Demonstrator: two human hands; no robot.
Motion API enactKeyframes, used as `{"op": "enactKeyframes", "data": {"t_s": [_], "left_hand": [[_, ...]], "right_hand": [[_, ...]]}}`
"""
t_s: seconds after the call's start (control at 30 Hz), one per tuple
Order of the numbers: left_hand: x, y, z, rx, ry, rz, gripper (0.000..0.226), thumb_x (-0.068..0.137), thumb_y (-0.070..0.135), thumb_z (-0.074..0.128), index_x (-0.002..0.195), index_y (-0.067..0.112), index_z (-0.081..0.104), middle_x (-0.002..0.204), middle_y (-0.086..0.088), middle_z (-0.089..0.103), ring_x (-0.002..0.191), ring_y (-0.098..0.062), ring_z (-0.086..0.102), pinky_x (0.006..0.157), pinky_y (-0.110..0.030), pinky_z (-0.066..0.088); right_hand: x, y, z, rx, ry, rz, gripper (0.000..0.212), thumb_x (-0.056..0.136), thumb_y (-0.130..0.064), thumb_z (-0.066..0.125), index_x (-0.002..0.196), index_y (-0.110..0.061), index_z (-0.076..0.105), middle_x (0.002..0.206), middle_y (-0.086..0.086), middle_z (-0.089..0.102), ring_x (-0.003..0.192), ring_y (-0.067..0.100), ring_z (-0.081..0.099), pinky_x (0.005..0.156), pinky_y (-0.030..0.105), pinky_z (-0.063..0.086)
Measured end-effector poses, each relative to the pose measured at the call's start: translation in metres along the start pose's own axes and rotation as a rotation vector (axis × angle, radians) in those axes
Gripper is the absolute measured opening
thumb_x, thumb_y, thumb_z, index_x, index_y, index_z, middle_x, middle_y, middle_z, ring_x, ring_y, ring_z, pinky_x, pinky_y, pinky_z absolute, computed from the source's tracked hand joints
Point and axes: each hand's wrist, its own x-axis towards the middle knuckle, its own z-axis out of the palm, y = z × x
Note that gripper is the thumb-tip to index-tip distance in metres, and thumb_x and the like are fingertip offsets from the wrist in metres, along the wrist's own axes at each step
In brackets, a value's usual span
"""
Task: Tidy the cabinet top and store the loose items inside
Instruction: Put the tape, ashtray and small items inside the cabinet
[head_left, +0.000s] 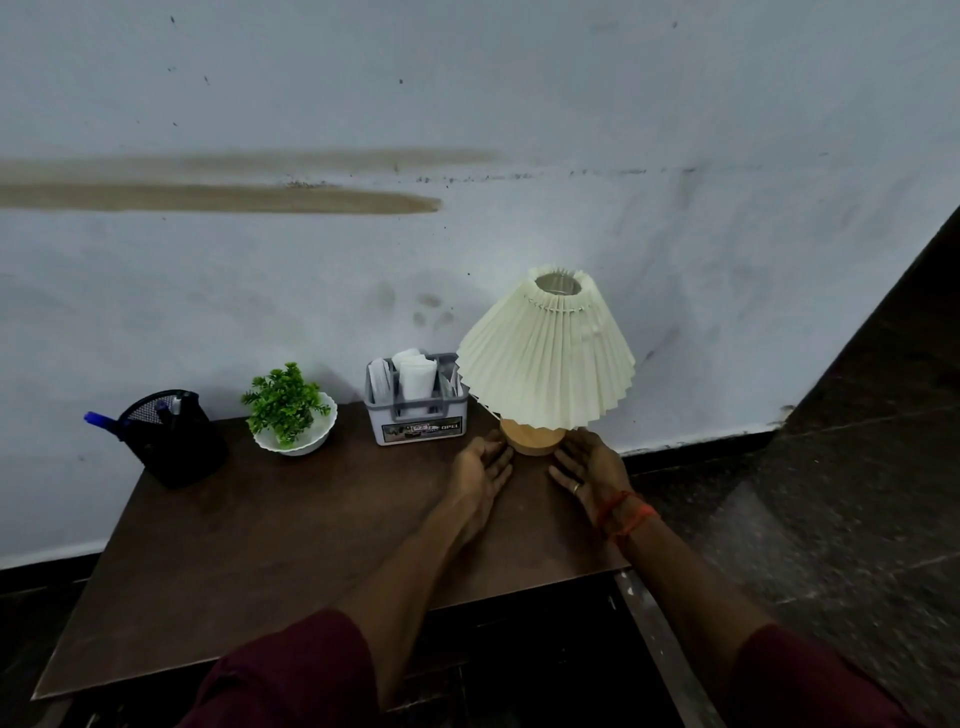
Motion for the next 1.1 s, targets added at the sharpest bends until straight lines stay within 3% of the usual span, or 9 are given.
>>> {"op": "enactKeyframes", "data": {"t_s": [0.27, 0.4, 0.47, 0.57, 0.73, 0.87, 0.97, 1.1], "left_hand": [[-0.007, 0.008, -0.018, 0.056, 0.024, 0.032, 0.047, 0.094, 0.006, 0.033, 0.140, 0.006, 0.043, 0.144, -0.010, 0.048, 0.135, -0.025, 0.044, 0.110, -0.034, 0.035], [-0.015, 0.016, -0.045, 0.049, 0.058, 0.063, 0.047, 0.095, 0.008, 0.031, 0.142, 0.006, 0.041, 0.147, -0.011, 0.045, 0.135, -0.025, 0.044, 0.111, -0.034, 0.035], [-0.020, 0.022, -0.061, 0.044, 0.078, 0.081, 0.047, 0.096, 0.008, 0.031, 0.142, 0.005, 0.041, 0.147, -0.012, 0.044, 0.136, -0.026, 0.044, 0.112, -0.035, 0.035], [-0.029, 0.035, -0.083, 0.042, 0.109, 0.105, 0.047, 0.096, 0.008, 0.031, 0.142, 0.005, 0.040, 0.148, -0.012, 0.043, 0.136, -0.027, 0.043, 0.112, -0.035, 0.034], [-0.032, 0.059, -0.108, 0.035, 0.231, 0.180, 0.046, 0.097, 0.008, 0.032, 0.142, 0.004, 0.041, 0.147, -0.013, 0.044, 0.134, -0.029, 0.045, 0.106, -0.035, 0.038], [-0.033, 0.076, -0.113, 0.066, 0.229, 0.190, 0.051, 0.096, 0.003, 0.034, 0.147, 0.009, 0.034, 0.150, -0.006, 0.041, 0.139, -0.026, 0.038, 0.111, -0.036, 0.033], [-0.030, 0.083, -0.110, 0.109, 0.209, 0.179, 0.055, 0.093, 0.000, 0.036, 0.147, 0.011, 0.034, 0.137, 0.000, 0.050, 0.134, -0.022, 0.043, 0.111, -0.036, 0.033], [-0.024, 0.086, -0.113, 0.139, 0.212, 0.176, 0.059, 0.090, -0.001, 0.036, 0.148, 0.011, 0.034, 0.107, 0.008, 0.059, 0.113, -0.014, 0.049, 0.108, -0.034, 0.036]], "right_hand": [[-0.005, 0.018, 0.004, -0.031, 0.033, -0.029, 0.034, 0.097, -0.023, 0.050, 0.128, -0.013, 0.055, 0.123, 0.005, 0.057, 0.112, 0.024, 0.056, 0.091, 0.039, 0.050], [-0.014, 0.036, 0.016, -0.079, 0.057, -0.081, 0.027, 0.097, -0.013, 0.049, 0.121, -0.002, 0.056, 0.122, 0.018, 0.059, 0.103, 0.026, 0.060, 0.083, 0.038, 0.052], [-0.018, 0.044, 0.028, -0.103, 0.041, -0.093, 0.018, 0.095, -0.008, 0.049, 0.110, -0.004, 0.058, 0.122, 0.019, 0.061, 0.101, 0.026, 0.060, 0.077, 0.034, 0.052], [-0.019, 0.055, 0.047, -0.176, -0.039, -0.102, 0.020, 0.094, -0.008, 0.051, 0.111, -0.008, 0.062, 0.125, 0.016, 0.061, 0.105, 0.024, 0.060, 0.074, 0.030, 0.052], [-0.015, 0.061, 0.085, -0.299, -0.129, -0.131, 0.037, 0.093, -0.015, 0.054, 0.129, -0.022, 0.056, 0.128, 0.003, 0.057, 0.114, 0.019, 0.055, 0.088, 0.037, 0.053], [0.001, 0.060, 0.109, -0.423, -0.107, -0.148, 0.053, 0.080, -0.033, 0.062, 0.132, -0.032, 0.052, 0.112, -0.008, 0.063, 0.110, 0.020, 0.059, 0.103, 0.050, 0.045], [0.045, 0.074, 0.106, -0.493, -0.117, -0.196, 0.066, 0.061, -0.047, 0.061, 0.126, -0.039, 0.054, 0.131, -0.007, 0.059, 0.123, 0.018, 0.052, 0.108, 0.048, 0.041], [0.030, 0.066, 0.115, -0.586, -0.099, -0.179, 0.052, 0.081, -0.032, 0.059, 0.130, -0.015, 0.054, 0.131, 0.011, 0.058, 0.120, 0.031, 0.056, 0.103, 0.050, 0.046]]}}
